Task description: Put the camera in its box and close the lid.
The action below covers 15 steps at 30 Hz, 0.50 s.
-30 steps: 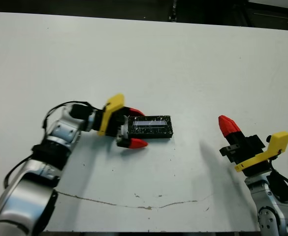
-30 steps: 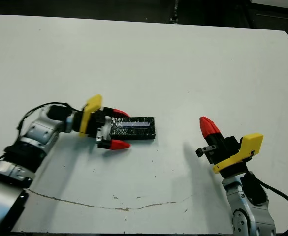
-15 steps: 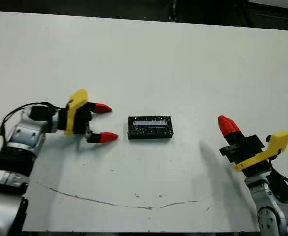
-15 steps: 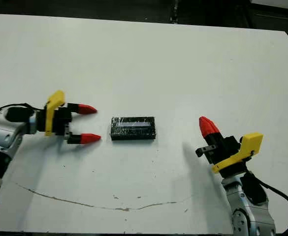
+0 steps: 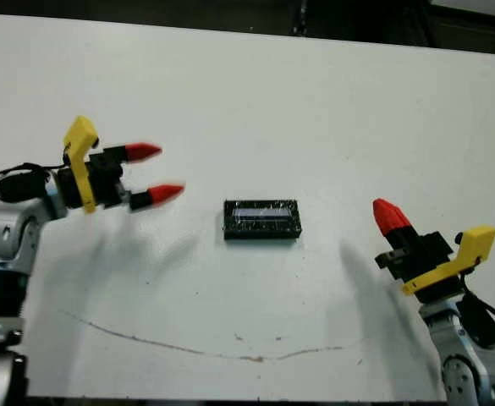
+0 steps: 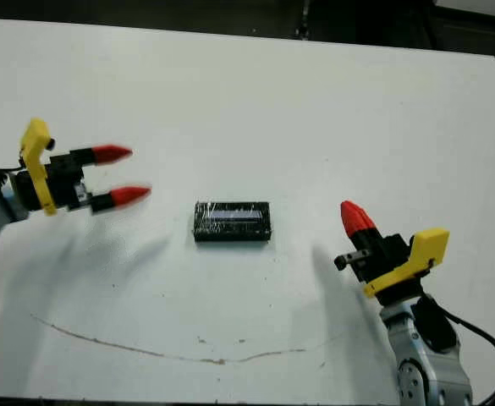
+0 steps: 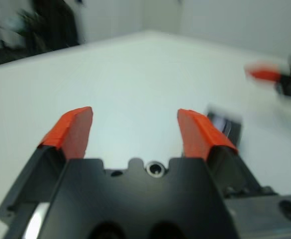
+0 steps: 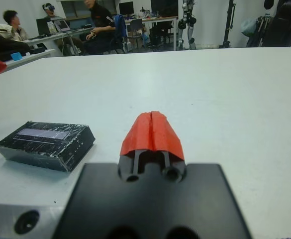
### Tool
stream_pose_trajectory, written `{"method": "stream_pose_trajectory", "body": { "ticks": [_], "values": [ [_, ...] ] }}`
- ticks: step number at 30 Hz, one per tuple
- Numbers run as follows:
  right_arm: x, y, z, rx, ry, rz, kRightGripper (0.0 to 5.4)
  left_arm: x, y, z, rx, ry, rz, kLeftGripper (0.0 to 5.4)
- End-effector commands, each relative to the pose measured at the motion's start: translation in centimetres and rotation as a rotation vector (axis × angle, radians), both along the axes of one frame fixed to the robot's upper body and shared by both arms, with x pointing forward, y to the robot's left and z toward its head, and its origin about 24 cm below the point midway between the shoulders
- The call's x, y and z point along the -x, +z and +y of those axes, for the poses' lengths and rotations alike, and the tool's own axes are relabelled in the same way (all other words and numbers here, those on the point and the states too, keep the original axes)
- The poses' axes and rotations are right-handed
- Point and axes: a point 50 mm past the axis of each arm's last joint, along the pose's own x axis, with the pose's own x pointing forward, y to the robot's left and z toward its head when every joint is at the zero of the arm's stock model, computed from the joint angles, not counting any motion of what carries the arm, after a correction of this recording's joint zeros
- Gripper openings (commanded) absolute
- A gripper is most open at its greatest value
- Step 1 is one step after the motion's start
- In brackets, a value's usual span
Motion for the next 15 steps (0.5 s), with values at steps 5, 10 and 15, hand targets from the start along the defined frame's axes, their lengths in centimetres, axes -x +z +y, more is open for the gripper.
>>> {"method": "stream_pose_trajectory", "body": {
  "ticks": [5, 10, 15],
  "values": [
    [0.1, -0.2, -0.3, -0.008, -0.015, 0.012, 0.00, 1.6, -0.6, -6.6, 0.210, 0.056, 0.020, 3.14],
    [0.1, -0.3, -0.3, -0.010, -0.023, 0.003, 0.00, 1.5, -1.4, -10.0, 0.114, 0.072, 0.072, 2.41],
    [0.2, -0.3, -0.3, -0.008, -0.021, -0.001, 0.00, 1.2, -2.5, -11.8, 0.055, 0.074, 0.116, 1.67]
  ]
}}
